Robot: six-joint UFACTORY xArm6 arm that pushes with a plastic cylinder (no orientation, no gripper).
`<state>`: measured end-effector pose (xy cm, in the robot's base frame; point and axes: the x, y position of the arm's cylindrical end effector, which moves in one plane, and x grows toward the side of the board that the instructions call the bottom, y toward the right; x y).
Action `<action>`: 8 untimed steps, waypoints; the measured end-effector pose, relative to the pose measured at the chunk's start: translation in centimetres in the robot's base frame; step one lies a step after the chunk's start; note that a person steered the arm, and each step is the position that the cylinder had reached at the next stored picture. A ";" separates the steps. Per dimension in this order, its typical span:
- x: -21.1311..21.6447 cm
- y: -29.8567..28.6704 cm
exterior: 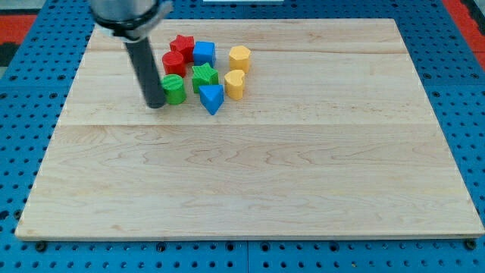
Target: Move the yellow heart towards top right
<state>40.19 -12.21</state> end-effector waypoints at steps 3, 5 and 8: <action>3.4 6.9; 2.2 6.2; -3.6 8.5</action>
<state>36.55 -3.69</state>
